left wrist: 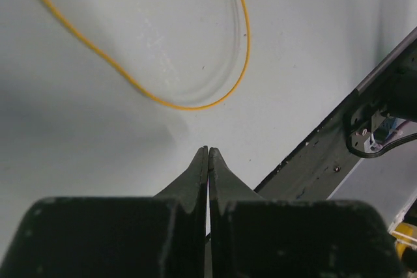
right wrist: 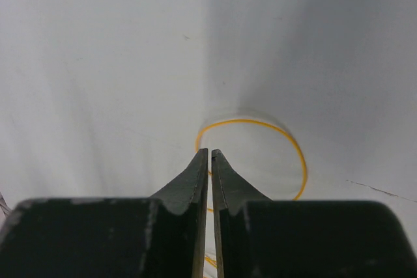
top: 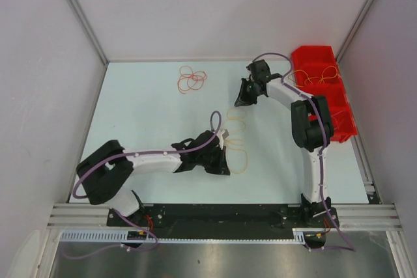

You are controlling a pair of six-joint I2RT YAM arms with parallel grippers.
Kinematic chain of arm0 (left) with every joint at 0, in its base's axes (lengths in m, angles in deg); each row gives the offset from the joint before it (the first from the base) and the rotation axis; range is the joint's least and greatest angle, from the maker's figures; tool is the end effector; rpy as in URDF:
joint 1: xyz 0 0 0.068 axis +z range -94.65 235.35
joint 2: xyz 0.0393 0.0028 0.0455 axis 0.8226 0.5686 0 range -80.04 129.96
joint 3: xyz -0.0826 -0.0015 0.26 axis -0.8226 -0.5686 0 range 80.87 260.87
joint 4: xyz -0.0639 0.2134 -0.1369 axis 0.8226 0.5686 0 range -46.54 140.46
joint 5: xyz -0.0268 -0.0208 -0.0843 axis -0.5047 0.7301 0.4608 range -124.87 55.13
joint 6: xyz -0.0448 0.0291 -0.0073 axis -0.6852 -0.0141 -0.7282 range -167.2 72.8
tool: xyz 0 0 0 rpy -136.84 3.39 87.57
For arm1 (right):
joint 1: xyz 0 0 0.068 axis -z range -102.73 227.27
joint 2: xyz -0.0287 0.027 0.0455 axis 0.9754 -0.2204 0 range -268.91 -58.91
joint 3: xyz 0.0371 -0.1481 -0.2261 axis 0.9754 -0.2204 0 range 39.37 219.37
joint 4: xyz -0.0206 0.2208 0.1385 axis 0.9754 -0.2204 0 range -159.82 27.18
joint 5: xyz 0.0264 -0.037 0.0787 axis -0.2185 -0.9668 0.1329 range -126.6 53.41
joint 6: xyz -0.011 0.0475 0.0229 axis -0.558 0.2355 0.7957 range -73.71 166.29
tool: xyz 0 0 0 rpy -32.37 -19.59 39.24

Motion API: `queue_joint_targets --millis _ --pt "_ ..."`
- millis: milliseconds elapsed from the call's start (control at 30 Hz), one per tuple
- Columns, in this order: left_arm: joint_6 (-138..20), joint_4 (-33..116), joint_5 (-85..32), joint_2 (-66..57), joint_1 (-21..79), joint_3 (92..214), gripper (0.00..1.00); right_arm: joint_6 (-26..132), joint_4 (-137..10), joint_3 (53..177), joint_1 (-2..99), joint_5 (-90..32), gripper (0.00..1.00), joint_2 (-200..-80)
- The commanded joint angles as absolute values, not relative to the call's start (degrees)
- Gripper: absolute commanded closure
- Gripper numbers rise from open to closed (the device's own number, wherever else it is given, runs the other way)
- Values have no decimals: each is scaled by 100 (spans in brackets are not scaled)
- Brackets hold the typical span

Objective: Untangle the cables

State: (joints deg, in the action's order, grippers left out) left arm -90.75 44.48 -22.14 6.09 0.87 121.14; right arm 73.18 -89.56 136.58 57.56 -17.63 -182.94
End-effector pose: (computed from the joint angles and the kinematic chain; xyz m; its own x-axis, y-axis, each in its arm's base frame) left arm 0.1623 -0.2407 0.1636 -0.9146 0.1243 -0.3847 0.3466 0.7311 -0.5877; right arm 0.4455 0.1718 0.1888 -0.9019 0.1312 -0.4115 -0.1041 0.8587 0.5018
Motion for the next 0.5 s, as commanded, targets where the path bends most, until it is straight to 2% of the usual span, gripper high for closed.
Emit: queue_joint_targets --millis 0,467 --pt "-9316 3846 -1940 1188 -73 12595 100 7363 -9323 13842 5732 -1682 91 -18494" --pt "-8974 4522 -2572 2191 6 13448 100 7521 -9235 11928 5626 -1673 94 -17607"
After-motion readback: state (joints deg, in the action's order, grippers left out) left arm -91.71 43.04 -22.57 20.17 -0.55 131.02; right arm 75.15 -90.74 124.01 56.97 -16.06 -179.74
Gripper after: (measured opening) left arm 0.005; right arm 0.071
